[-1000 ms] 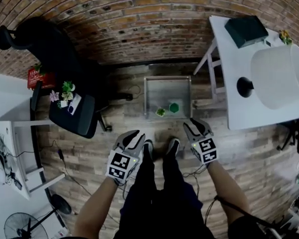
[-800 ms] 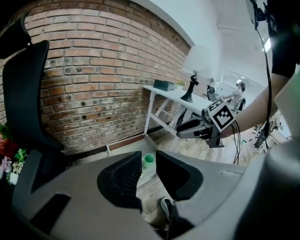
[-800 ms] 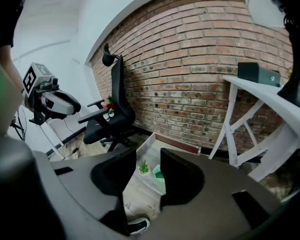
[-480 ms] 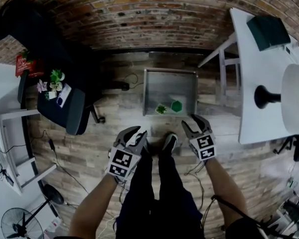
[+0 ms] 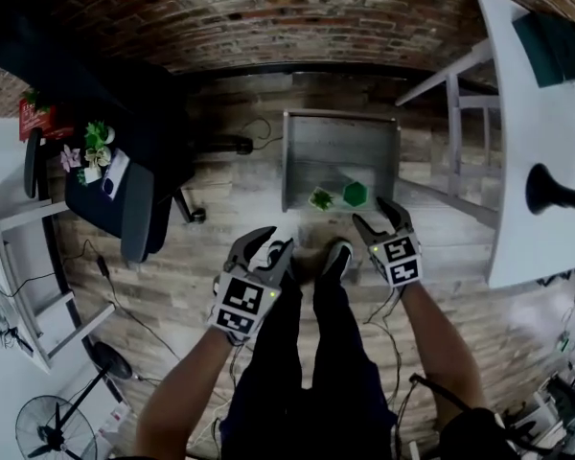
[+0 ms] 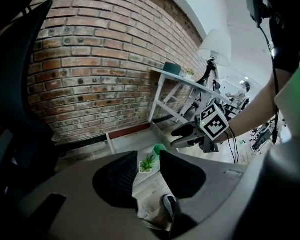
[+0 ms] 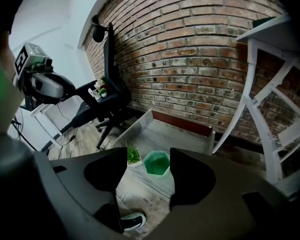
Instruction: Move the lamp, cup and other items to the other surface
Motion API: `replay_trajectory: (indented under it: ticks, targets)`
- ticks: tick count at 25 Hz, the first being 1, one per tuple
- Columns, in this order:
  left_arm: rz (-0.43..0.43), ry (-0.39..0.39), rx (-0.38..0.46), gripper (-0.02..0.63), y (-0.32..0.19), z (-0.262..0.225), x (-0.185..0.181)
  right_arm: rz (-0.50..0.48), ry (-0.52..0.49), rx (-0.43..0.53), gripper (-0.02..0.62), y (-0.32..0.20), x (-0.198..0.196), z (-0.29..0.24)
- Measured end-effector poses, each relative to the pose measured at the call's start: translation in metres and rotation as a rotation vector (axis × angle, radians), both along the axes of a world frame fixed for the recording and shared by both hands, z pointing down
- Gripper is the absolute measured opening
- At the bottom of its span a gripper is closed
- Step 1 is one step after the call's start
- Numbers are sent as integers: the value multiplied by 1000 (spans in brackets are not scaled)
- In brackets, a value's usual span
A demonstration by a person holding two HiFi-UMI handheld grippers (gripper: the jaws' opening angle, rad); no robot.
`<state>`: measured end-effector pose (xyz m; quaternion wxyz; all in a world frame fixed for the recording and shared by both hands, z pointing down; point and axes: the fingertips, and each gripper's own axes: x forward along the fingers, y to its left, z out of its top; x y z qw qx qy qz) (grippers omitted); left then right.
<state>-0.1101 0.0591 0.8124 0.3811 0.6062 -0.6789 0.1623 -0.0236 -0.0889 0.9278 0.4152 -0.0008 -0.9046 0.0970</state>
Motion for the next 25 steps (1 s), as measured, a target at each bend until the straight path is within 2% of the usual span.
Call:
replay_trajectory:
  ticks: [5,9,15,17,19,25]
  targets:
    - [-10,4,2,138,5,10,-6,-27,70,7,308,2,1,45]
    - [-8,-3,-2,138,7,23,-9,-100,130,52,334,3,3,79]
    - [-28,14,16,138,6,37,-17,-175,131,68,359,4,-6,108]
    - [-32,11,24,139,8,38,-20,-195,123,90,349,5,-11,112]
    - [-36,8,27,138,10,38,-23,-202,117,112,296,5,-14,112]
    - [-48,25,40,138,13,18,-26,-168,107,105,288,6,-16,86]
